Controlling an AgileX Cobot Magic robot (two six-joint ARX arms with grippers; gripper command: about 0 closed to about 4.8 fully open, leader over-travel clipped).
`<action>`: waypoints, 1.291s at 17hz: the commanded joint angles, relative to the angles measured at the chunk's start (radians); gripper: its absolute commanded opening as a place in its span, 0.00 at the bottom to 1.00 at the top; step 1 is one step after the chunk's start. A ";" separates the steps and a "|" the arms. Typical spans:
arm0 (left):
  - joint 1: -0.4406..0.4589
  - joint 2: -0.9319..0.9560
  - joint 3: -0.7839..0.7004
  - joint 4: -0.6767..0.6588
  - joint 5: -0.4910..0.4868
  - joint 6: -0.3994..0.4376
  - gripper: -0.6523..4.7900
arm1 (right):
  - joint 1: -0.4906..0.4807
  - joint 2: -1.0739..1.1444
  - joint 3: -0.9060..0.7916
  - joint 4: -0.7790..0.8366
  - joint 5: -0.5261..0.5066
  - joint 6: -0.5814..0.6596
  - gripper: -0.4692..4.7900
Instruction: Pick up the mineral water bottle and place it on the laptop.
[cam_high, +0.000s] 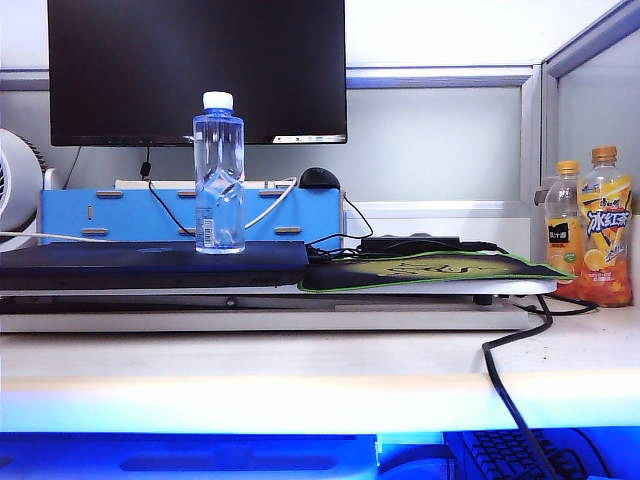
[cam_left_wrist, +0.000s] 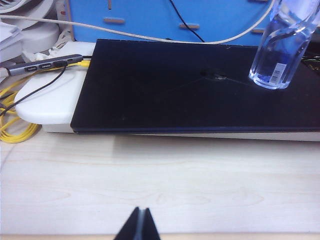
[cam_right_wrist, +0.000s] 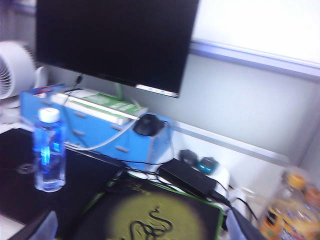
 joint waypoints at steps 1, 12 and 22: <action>0.000 -0.002 0.002 0.008 0.003 0.001 0.12 | -0.037 -0.064 -0.074 0.034 -0.002 0.005 1.00; 0.000 -0.002 0.002 0.008 0.003 0.001 0.12 | -0.172 -0.338 -0.454 0.083 -0.029 0.142 1.00; 0.000 -0.002 0.002 0.008 0.003 0.001 0.12 | -0.389 -0.428 -0.552 0.077 -0.118 0.245 1.00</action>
